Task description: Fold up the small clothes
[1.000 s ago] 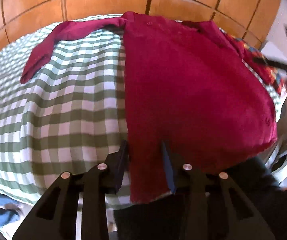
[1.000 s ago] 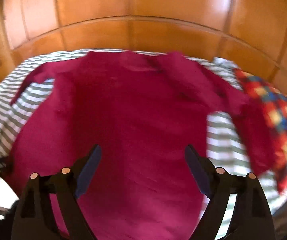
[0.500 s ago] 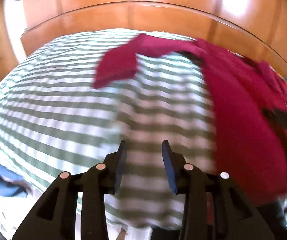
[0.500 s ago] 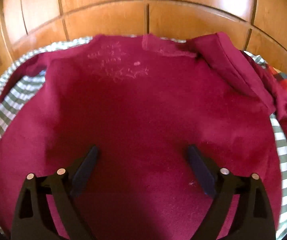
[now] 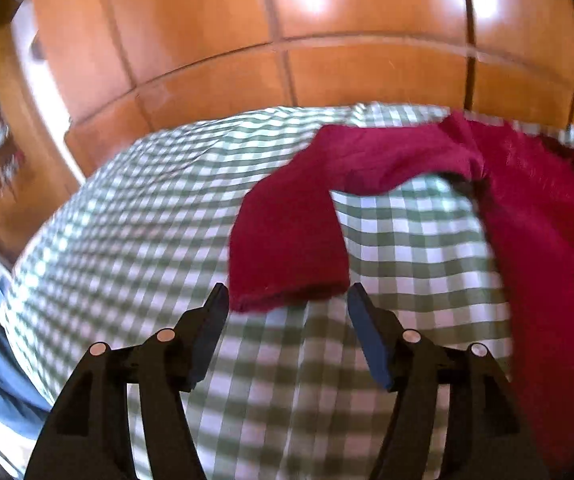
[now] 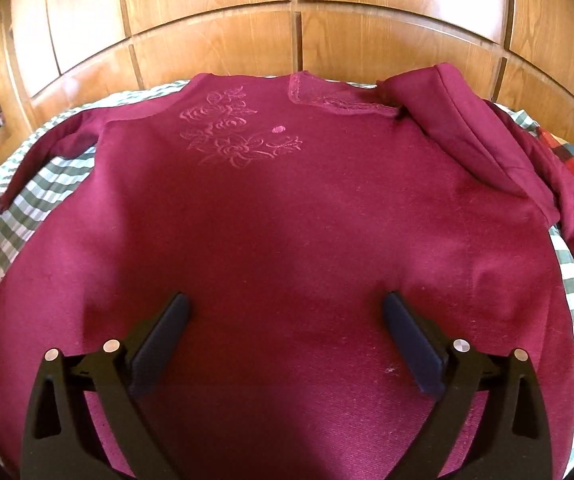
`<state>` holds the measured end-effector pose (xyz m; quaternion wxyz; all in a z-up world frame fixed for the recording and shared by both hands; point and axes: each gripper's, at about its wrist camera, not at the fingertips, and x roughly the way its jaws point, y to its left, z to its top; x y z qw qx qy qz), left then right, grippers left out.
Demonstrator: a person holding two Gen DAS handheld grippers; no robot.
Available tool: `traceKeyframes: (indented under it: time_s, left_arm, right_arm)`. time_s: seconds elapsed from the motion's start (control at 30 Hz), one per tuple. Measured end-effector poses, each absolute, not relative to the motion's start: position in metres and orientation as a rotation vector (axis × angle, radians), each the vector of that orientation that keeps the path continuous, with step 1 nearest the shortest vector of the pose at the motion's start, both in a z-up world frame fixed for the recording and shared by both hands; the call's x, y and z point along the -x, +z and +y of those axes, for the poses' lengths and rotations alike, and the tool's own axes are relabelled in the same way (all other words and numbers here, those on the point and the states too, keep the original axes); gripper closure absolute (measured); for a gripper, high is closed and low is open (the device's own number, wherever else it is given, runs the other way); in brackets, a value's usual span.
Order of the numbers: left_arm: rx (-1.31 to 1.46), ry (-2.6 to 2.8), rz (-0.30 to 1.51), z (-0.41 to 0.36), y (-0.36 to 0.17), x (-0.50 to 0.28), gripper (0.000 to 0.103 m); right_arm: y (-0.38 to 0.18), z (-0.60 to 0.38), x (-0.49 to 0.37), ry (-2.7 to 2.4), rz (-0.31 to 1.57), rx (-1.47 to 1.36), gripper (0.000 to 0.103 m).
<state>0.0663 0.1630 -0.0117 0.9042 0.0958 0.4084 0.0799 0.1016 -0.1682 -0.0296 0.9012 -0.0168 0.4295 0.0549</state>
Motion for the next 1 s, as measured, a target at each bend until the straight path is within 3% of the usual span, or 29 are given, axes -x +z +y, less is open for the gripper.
traceKeyframes:
  time_s: [0.1, 0.13, 0.17, 0.2, 0.23, 0.57, 0.7, 0.83, 1.0]
  left_arm:
    - [-0.319, 0.199, 0.87, 0.155, -0.03, -0.095, 0.04]
    - [-0.341, 0.216, 0.882, 0.156, -0.035, -0.104, 0.047]
    - [-0.332, 0.224, 0.91, 0.161, -0.041, -0.118, 0.056]
    - [-0.298, 0.22, 0.936, 0.166, -0.042, -0.125, 0.081]
    - [-0.262, 0.22, 0.952, 0.171, -0.04, -0.129, 0.094]
    - [0.286, 0.112, 0.781, 0.272, 0.093, -0.106, 0.095]
    - [0.374, 0.156, 0.816, 0.313, 0.112, -0.128, 0.095]
    - [0.338, 0.266, 0.908, 0.338, 0.093, -0.17, 0.095]
    - [0.276, 0.427, 1.095, 0.358, 0.009, -0.235, 0.095]
  right_arm:
    - [-0.03, -0.168, -0.102, 0.118, 0.887, 0.033, 0.004]
    - [-0.03, -0.168, -0.102, 0.118, 0.887, 0.033, 0.004]
    - [-0.029, -0.168, -0.102, 0.118, 0.886, 0.032, 0.004]
    - [-0.029, -0.168, -0.102, 0.118, 0.886, 0.031, 0.004]
    - [-0.029, -0.168, -0.102, 0.119, 0.885, 0.031, 0.004]
    - [-0.029, -0.167, -0.102, 0.117, 0.882, 0.028, 0.004]
    - [-0.028, -0.166, -0.103, 0.113, 0.882, 0.036, 0.004]
    - [-0.029, -0.165, -0.103, 0.107, 0.883, 0.046, 0.004]
    - [-0.03, -0.163, -0.103, 0.095, 0.887, 0.065, 0.004]
